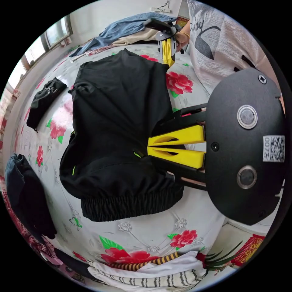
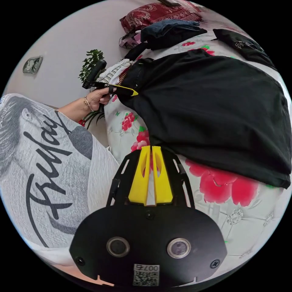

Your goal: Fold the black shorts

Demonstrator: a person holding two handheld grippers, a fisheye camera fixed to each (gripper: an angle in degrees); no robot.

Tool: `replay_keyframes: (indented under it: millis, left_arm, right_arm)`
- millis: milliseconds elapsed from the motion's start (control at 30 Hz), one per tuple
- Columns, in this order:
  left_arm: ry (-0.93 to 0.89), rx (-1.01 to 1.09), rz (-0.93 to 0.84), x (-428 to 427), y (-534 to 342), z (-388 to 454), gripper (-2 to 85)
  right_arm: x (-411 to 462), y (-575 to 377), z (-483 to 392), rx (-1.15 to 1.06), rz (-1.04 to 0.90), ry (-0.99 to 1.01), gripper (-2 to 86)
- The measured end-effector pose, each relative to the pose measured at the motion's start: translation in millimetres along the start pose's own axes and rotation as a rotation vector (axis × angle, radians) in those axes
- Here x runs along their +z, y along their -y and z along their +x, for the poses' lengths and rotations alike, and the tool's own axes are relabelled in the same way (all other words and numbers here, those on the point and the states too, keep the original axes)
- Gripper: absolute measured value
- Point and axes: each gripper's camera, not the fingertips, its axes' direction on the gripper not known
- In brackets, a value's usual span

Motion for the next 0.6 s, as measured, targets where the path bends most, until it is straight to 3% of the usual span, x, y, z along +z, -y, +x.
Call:
replay_keyframes:
  millis: [133, 200, 300, 367, 600]
  left_arm:
    - [-0.009, 0.006, 0.138, -28, -19, 8, -0.4]
    - [0.013, 0.003, 0.236, -47, -28, 8, -0.3]
    - [0.090, -0.069, 0.339, -62, -33, -4, -0.2]
    - [0.085, -0.139, 0.328, -54, -27, -18, -0.3]
    - [0.120, -0.207, 0.282, -10, -4, -8, -0.9]
  right_arm:
    - [-68, -9, 30, 0.188, 0.262, -0.178, 4.3]
    - [-109, -14, 64, 0.356, 0.404, -0.363, 6.2]
    - [-133, -8, 120, 0.555, 0.442, -0.498, 7.7]
    - [-133, -1, 148, 0.626, 0.448, -0.444, 7.6]
    - [-89, 43, 151, 0.581, 0.262, -0.607, 0.7]
